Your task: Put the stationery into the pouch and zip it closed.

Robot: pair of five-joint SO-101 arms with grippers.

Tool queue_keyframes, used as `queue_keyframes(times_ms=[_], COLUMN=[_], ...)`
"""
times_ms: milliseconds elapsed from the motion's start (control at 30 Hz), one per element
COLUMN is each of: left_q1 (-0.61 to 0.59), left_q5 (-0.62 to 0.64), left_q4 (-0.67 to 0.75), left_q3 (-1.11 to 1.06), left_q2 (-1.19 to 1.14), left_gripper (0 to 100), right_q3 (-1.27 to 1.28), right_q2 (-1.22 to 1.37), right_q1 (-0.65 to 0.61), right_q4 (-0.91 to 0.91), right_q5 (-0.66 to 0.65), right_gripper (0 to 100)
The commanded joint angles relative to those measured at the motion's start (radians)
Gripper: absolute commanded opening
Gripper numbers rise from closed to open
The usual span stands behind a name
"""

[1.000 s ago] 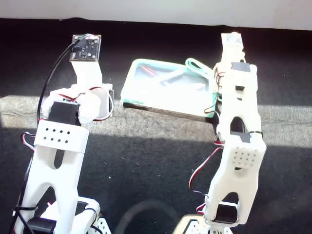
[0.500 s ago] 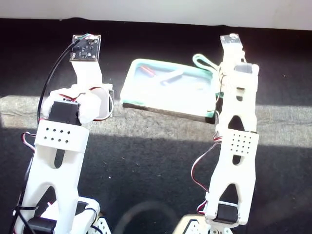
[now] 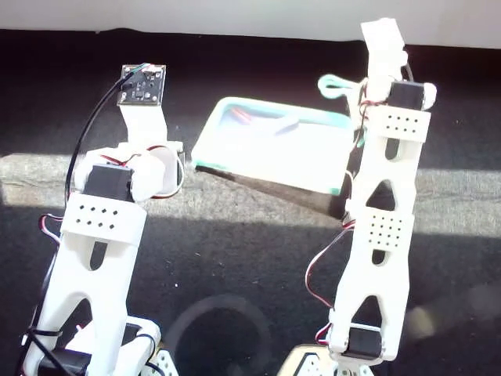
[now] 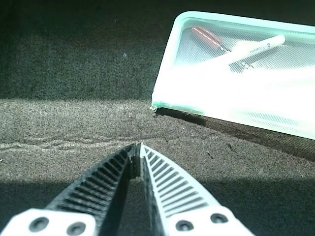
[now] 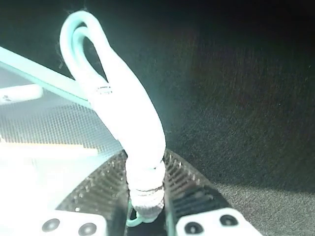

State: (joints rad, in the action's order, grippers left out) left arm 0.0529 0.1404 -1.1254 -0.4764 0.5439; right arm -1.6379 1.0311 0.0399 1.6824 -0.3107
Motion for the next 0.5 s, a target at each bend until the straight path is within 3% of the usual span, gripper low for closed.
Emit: queue_keyframes(times_ms=[0,267,467], left_q1=[-0.008,-0.008,-0.002], left_q5=[0.008,0.008,0.008], left_q4=[0.018,0.015,0.02], left_q3=[0.005,0.01,0.015], left_q2=[0.007,0.007,0.007], left_gripper=[1,1,1], right_q3=[-0.134,-0.128,-0.131], right_q2=[-0.209,-0.538,-0.639], right_q1=[-0.053,-0.203,-0.298], right_q4=[0.035,0.074,0.068], right_q5=[-0.006,-0.008,-0.011], right_gripper=[0.6,0.6,0.6])
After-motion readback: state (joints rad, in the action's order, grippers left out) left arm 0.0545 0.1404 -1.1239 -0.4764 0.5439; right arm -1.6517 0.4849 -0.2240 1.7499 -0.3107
